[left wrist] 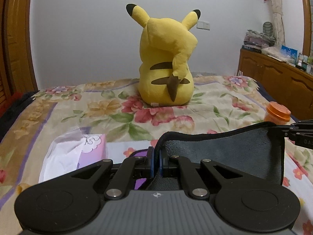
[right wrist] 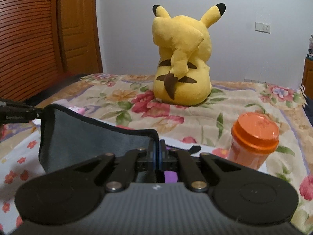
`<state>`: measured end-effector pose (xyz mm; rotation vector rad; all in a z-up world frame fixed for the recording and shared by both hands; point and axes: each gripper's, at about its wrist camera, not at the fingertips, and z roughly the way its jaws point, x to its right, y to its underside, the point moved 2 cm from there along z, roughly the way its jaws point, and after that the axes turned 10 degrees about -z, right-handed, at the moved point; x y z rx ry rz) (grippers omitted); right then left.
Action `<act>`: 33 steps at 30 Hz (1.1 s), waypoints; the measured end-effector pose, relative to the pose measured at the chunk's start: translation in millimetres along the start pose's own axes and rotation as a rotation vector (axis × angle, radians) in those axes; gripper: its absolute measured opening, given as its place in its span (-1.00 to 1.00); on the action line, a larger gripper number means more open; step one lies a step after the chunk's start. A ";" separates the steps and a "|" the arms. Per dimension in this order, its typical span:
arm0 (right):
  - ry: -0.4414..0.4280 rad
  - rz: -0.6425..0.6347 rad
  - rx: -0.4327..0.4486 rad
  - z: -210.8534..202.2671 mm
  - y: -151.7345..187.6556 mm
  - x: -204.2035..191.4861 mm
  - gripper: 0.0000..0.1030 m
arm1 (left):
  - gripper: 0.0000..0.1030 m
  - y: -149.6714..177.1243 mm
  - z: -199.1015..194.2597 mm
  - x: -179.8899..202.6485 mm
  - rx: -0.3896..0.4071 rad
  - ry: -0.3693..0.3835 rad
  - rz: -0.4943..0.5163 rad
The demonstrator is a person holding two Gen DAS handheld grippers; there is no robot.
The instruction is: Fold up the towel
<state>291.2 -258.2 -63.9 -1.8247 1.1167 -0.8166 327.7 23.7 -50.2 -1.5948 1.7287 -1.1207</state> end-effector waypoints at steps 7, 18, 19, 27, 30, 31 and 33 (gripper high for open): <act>0.038 -0.014 0.023 21.0 -2.2 5.5 -0.93 | -0.84 -6.1 23.2 0.4 0.014 -0.018 0.007; 0.074 -0.024 -0.013 58.6 15.2 8.3 -0.93 | -0.84 4.9 67.9 -10.1 -0.019 -0.060 0.000; 0.076 -0.022 -0.018 60.8 17.4 8.8 -0.93 | -0.84 6.4 71.8 -11.3 -0.023 -0.062 -0.001; 0.105 -0.003 -0.068 80.3 35.5 15.0 -0.93 | -0.84 17.1 93.7 -15.7 -0.051 -0.079 0.007; 0.106 -0.007 -0.080 84.4 39.2 14.5 -0.92 | -0.83 21.7 97.7 -18.3 -0.063 -0.088 0.002; 0.107 -0.006 -0.084 85.1 40.4 14.2 -0.91 | -0.83 23.3 98.4 -19.3 -0.066 -0.089 -0.001; 0.111 0.003 -0.088 86.0 42.9 13.8 -0.91 | -0.81 26.1 99.6 -19.1 -0.069 -0.091 0.000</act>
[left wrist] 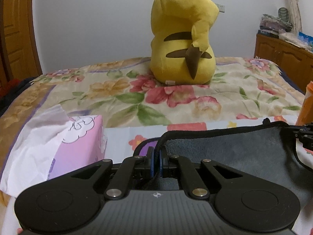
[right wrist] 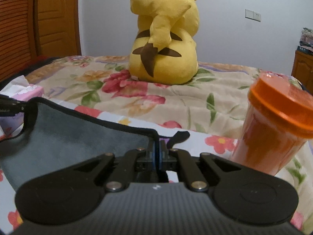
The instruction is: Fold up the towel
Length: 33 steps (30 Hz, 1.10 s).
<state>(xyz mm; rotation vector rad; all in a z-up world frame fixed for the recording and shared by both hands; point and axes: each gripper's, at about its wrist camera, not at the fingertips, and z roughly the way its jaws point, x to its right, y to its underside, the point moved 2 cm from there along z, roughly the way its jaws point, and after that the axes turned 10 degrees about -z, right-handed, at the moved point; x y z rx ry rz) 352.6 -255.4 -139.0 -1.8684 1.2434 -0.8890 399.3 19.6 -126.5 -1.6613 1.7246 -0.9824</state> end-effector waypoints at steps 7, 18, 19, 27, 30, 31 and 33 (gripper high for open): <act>-0.012 0.012 -0.006 -3.0 1.3 -2.8 -0.28 | -0.63 4.1 -4.3 -3.6 -0.018 -0.011 -0.015; -0.048 0.019 0.002 -52.7 -4.9 -17.7 -0.23 | -0.39 11.6 -46.7 2.9 -0.030 -0.003 -0.020; -0.052 0.022 0.007 -61.0 -6.2 -19.4 -0.23 | -0.39 11.5 -53.5 4.6 -0.028 0.001 -0.019; -0.056 0.023 0.034 -116.0 -18.9 -29.8 -0.22 | -0.22 9.3 -106.4 22.0 -0.008 0.025 -0.003; -0.053 0.036 0.045 -133.5 -22.7 -31.5 -0.17 | -0.12 8.3 -128.6 27.0 0.002 0.033 -0.007; -0.053 0.041 0.048 -139.4 -23.6 -32.4 -0.14 | -0.11 8.3 -135.4 28.7 0.003 0.037 -0.007; -0.052 0.042 0.055 -150.8 -25.4 -35.4 -0.11 | -0.04 9.0 -151.2 32.0 0.009 0.043 -0.004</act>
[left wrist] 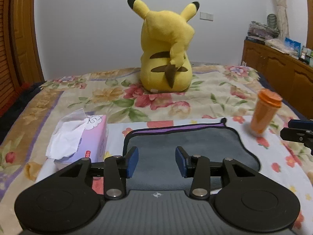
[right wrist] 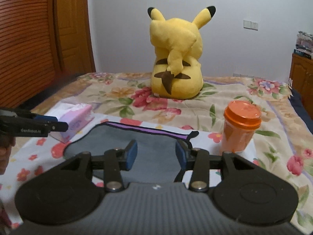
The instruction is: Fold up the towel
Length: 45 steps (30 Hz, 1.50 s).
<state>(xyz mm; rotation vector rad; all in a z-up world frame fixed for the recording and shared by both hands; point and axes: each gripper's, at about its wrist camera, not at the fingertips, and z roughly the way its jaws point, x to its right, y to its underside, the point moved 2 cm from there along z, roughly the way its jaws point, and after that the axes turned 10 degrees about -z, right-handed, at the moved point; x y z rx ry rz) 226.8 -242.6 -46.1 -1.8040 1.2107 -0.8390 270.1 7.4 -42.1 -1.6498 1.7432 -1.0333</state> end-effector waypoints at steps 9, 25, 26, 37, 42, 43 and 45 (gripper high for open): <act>0.011 0.042 0.041 -47.6 -4.6 -12.7 0.33 | 0.63 1.7 -62.9 11.3 0.042 -0.008 0.008; 0.033 0.032 0.121 -112.8 -11.7 -35.6 1.00 | 1.00 11.7 -155.6 32.8 0.136 0.000 0.033; 0.034 0.028 0.124 -115.1 -12.0 -37.0 1.00 | 1.00 12.2 -158.7 33.7 0.140 -0.006 0.037; 0.049 0.041 0.144 -139.6 -4.5 -42.8 1.00 | 1.00 27.1 -177.0 45.3 0.156 -0.080 0.051; 0.056 0.057 0.144 -148.5 3.8 -44.7 1.00 | 1.00 38.8 -183.8 51.3 0.149 -0.096 0.058; 0.057 0.059 0.144 -150.1 5.2 -45.4 1.00 | 1.00 40.8 -185.7 52.4 0.149 -0.096 0.060; 0.061 0.063 0.145 -154.1 6.8 -47.1 1.00 | 1.00 43.8 -189.6 54.6 0.152 -0.093 0.060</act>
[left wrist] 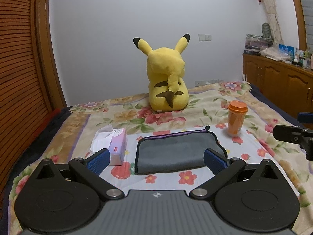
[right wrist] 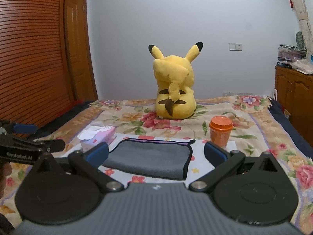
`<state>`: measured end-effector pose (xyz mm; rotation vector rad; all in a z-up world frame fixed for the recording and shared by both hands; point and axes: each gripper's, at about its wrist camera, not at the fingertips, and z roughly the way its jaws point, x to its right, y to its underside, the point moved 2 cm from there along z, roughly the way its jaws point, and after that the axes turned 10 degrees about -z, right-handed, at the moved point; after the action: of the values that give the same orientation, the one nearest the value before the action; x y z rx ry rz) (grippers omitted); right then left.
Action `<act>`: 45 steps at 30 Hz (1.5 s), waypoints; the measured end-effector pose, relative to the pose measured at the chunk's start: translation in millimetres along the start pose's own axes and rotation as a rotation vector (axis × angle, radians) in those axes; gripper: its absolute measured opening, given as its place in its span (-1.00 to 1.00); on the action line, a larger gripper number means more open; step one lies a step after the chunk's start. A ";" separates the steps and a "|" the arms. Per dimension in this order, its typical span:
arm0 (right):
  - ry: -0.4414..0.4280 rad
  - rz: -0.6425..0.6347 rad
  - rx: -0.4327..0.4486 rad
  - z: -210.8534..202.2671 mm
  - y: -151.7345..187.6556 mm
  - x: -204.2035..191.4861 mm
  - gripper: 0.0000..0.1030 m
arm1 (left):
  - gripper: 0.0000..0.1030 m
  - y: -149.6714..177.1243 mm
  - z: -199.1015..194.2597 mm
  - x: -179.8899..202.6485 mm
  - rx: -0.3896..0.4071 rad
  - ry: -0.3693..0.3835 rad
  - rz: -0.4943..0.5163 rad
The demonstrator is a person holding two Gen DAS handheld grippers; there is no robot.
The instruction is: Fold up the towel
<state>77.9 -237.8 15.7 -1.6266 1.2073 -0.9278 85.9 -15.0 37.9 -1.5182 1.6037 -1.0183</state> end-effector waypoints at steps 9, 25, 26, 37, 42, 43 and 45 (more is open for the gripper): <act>-0.005 0.003 0.010 -16.6 6.7 -7.8 1.00 | 1.00 15.5 -18.9 2.1 -0.003 0.041 -0.057; 0.012 0.023 -0.039 -17.3 40.8 -13.3 1.00 | 1.00 55.2 -18.0 -4.0 -0.058 0.021 -0.077; 0.013 0.020 -0.040 -17.4 42.3 -13.9 1.00 | 1.00 56.8 -17.6 -3.7 -0.060 0.022 -0.079; 0.023 0.016 -0.079 -10.8 63.9 -15.1 1.00 | 1.00 75.1 -10.0 -4.6 -0.082 0.013 -0.084; 0.038 0.010 -0.106 -6.0 73.2 -14.3 1.00 | 1.00 84.5 -4.7 -5.4 -0.093 0.003 -0.073; 0.037 0.012 -0.108 -5.5 74.3 -14.4 1.00 | 1.00 86.0 -3.7 -5.8 -0.094 -0.002 -0.069; 0.032 0.011 -0.117 -3.3 75.3 -14.6 1.00 | 1.00 88.0 -2.2 -7.5 -0.097 -0.001 -0.073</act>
<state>48.1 -234.8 -55.0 -1.7014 1.3122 -0.8934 44.8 -6.8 -39.9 -1.6518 1.6286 -0.9916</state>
